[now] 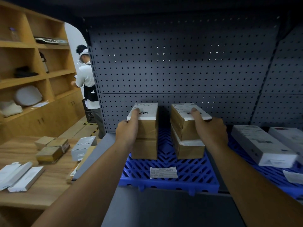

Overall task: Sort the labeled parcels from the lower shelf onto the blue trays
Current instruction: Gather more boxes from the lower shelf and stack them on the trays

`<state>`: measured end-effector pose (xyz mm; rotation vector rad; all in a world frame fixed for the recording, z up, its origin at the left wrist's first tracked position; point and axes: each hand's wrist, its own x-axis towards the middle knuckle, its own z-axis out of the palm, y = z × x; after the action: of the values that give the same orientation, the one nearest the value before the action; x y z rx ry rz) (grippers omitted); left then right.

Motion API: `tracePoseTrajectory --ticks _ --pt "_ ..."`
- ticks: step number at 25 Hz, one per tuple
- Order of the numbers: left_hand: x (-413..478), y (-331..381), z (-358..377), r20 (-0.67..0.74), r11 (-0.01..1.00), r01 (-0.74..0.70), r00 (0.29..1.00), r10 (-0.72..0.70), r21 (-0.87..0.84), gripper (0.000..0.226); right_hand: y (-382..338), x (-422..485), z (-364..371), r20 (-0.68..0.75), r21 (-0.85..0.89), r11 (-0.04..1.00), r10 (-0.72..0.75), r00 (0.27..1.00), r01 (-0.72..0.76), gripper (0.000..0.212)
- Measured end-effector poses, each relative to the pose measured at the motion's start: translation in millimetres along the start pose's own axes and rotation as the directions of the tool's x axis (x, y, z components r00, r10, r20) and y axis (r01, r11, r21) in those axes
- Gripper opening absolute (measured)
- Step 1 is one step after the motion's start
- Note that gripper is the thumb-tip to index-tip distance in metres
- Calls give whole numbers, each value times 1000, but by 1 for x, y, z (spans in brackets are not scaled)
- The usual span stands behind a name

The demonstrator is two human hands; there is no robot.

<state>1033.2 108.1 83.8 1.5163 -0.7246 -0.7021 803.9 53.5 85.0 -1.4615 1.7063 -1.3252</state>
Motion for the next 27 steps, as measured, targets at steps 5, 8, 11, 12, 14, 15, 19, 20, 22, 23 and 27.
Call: tracePoseTrajectory --ticks 5,8,11,12,14,15,19,20,22,23,27 --pt "-16 10 -14 -160 875 -411 875 458 257 81 1 -5 -14 -83 26 993 -114 990 116 80" --pt "-46 23 1 -13 464 -765 513 858 447 46 8 -17 -32 -253 -147 912 -410 876 384 64" --pt "-77 22 39 192 342 -855 439 878 391 35 20 -27 -59 -250 -376 779 -607 754 502 46" --pt "-86 19 52 250 341 -871 439 863 353 34 26 -28 -68 -236 -442 747 -632 738 497 41" --pt "-103 7 79 332 336 -895 425 842 293 33 43 -30 -93 -194 -556 695 -642 742 456 38" --pt "-111 0 92 363 341 -898 427 828 280 33 53 -31 -107 -162 -596 672 -637 754 440 38" --pt "-157 -15 155 504 403 -894 443 741 194 38 100 -35 -175 -80 -706 604 -586 806 369 47" --pt "-168 -15 172 524 395 -901 428 737 180 39 111 -35 -194 -85 -725 590 -591 802 357 47" --pt "-195 -13 209 552 384 -913 394 735 140 41 132 -34 -233 -129 -745 590 -587 799 312 45" --pt "-212 -13 232 560 384 -917 376 739 110 40 145 -33 -257 -159 -749 601 -572 805 279 45" --pt "-288 -14 327 593 403 -915 319 740 -10 37 201 -27 -352 -239 -764 625 -507 828 162 44"
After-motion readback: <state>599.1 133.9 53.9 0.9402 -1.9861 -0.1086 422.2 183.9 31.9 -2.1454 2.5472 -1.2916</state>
